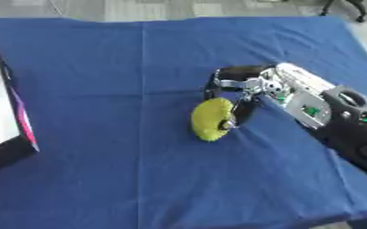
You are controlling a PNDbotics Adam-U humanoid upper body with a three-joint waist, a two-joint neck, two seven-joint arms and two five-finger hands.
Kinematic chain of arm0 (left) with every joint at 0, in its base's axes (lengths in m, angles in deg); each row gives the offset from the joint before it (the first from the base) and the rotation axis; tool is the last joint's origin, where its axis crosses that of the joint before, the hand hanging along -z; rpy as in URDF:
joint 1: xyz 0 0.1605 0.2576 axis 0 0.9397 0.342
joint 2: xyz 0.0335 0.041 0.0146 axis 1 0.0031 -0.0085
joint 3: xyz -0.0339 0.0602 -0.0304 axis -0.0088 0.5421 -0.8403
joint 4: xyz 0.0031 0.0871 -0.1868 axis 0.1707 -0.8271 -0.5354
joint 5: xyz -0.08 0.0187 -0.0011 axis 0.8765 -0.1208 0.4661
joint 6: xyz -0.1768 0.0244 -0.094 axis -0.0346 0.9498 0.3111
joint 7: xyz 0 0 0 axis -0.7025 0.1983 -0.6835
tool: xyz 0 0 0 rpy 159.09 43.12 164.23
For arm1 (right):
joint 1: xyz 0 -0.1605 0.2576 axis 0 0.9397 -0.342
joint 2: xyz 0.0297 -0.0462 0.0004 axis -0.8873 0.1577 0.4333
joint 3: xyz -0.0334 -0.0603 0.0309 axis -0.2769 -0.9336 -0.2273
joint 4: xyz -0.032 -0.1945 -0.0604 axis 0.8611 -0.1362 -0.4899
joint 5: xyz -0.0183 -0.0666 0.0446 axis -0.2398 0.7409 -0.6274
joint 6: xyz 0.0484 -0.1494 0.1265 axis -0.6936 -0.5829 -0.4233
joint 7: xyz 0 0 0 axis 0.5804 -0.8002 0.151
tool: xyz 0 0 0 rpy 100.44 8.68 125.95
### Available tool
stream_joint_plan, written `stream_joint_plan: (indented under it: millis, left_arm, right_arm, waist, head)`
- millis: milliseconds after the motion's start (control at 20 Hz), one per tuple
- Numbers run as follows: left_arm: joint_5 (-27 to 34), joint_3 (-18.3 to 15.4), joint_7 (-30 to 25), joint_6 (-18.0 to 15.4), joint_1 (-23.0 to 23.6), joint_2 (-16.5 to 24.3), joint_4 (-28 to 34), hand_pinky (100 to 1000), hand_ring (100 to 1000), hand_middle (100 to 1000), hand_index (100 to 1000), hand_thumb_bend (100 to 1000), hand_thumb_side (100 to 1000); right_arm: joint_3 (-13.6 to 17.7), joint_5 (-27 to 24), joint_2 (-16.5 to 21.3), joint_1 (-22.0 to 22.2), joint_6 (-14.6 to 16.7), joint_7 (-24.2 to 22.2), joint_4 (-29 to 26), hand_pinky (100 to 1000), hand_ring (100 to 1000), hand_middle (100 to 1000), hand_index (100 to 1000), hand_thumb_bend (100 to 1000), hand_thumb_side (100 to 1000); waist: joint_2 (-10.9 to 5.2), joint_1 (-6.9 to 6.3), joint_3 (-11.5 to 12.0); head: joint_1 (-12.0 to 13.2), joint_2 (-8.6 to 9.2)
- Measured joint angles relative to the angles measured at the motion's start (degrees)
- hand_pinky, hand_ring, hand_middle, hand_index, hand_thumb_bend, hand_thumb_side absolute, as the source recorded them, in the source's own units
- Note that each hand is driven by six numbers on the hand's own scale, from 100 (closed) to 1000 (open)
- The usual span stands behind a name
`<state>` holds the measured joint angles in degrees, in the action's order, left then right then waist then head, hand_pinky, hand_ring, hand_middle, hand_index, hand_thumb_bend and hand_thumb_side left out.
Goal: Pick up the objects with one hand, pass them to the other hand, and then place them into the box on the other side of the table.
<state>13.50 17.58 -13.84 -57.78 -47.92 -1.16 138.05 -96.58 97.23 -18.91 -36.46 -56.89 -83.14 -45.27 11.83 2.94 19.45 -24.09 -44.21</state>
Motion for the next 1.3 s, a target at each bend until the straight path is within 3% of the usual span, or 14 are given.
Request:
stream_joint_plan:
  millis: [400, 750, 1000, 1300]
  left_arm:
    - [0.0, 0.0, 0.0, 0.0, 0.1, 0.0, 0.0, 976, 889, 604, 679, 100, 741]
    - [0.0, 0.0, 0.1, -0.1, 0.3, 0.0, 0.0, 975, 889, 604, 677, 100, 738]
    - [0.1, 0.0, 0.3, -0.3, 0.3, 0.0, 0.0, 974, 889, 603, 677, 100, 731]
    - [0.6, 0.0, 0.8, -0.7, -0.5, 0.0, 0.0, 971, 889, 604, 677, 100, 718]
  right_arm:
    - [1.4, -2.3, 0.4, 0.5, -1.8, 2.2, -5.1, 835, 719, 474, 554, 366, 100]
    - [3.5, -7.1, 1.2, -0.4, -0.2, 5.9, -7.0, 831, 708, 470, 554, 322, 100]
    - [5.0, -10.8, 1.1, -1.3, -0.8, 12.0, -7.0, 800, 704, 472, 566, 234, 100]
    - [4.9, -15.8, -0.8, -3.0, -1.3, 24.1, -7.1, 743, 686, 463, 564, 124, 100]
  waist:
    - [-0.01, 0.0, -0.5]
    - [-0.07, 0.0, -1.1]
    - [-0.07, -0.02, -1.4]
    - [-0.09, -0.03, -1.5]
  head:
    - [0.2, 0.0]
    - [0.2, 0.0]
    - [0.3, 0.0]
    - [0.3, 0.0]
